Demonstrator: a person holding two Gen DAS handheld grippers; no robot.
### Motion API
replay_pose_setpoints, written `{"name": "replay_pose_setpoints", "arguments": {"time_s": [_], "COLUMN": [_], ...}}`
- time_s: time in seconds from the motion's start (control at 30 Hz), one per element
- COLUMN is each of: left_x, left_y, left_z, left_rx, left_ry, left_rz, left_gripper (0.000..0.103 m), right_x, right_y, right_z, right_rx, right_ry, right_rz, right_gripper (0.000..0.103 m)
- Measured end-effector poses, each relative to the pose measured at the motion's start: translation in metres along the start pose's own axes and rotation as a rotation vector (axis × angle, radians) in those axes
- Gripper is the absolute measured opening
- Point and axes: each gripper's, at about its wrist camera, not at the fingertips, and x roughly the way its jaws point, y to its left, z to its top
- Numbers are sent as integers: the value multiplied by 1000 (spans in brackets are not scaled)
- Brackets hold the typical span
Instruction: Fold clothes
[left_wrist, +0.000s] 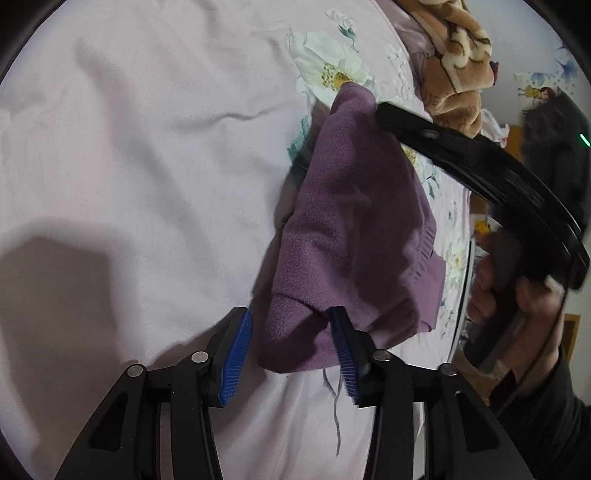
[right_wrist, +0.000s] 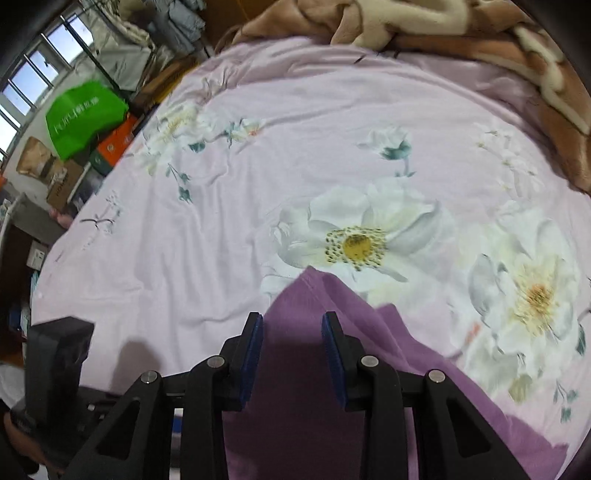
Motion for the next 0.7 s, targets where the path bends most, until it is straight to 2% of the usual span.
{"name": "replay_pose_setpoints", "arguments": {"time_s": [0.03, 0.07, 0.13, 0.2, 0.3, 0.47, 0.5, 0.53, 0.67, 0.7], "left_x": [2, 4, 4, 4, 4, -4, -9, -15, -31, -30], "left_y": [-1, -1, 2, 6, 3, 0, 0, 0, -4, -7], "left_z": [-1, -3, -7, -10, -9, 5, 6, 10, 25, 29], "left_rx": [6, 10, 0, -14, -5, 19, 31, 41, 90, 100], "left_ry": [0, 7, -2, -11, -4, 24, 24, 21, 10, 9], "left_rz": [-1, 8, 4, -7, 7, 36, 46, 56, 103, 115], "left_gripper": [20, 17, 13, 13, 13, 22, 29, 35, 43, 49], "right_x": [6, 9, 13, 12, 5, -52, -64, -72, -80, -75], "right_y": [-3, -6, -15, -24, -36, -46, -46, -47, -48, -50], "right_z": [2, 4, 7, 10, 10, -25, -39, -55, -120, -137], "right_rx": [7, 19, 47, 84, 130, 223, 247, 271, 367, 395], "right_ry": [17, 20, 21, 12, -2, -93, -104, -103, -58, -36], "right_rz": [-6, -11, -19, -24, -29, 12, 13, 10, -16, -21], "right_gripper": [24, 7, 7, 3, 4, 9, 9, 11, 12, 12]}}
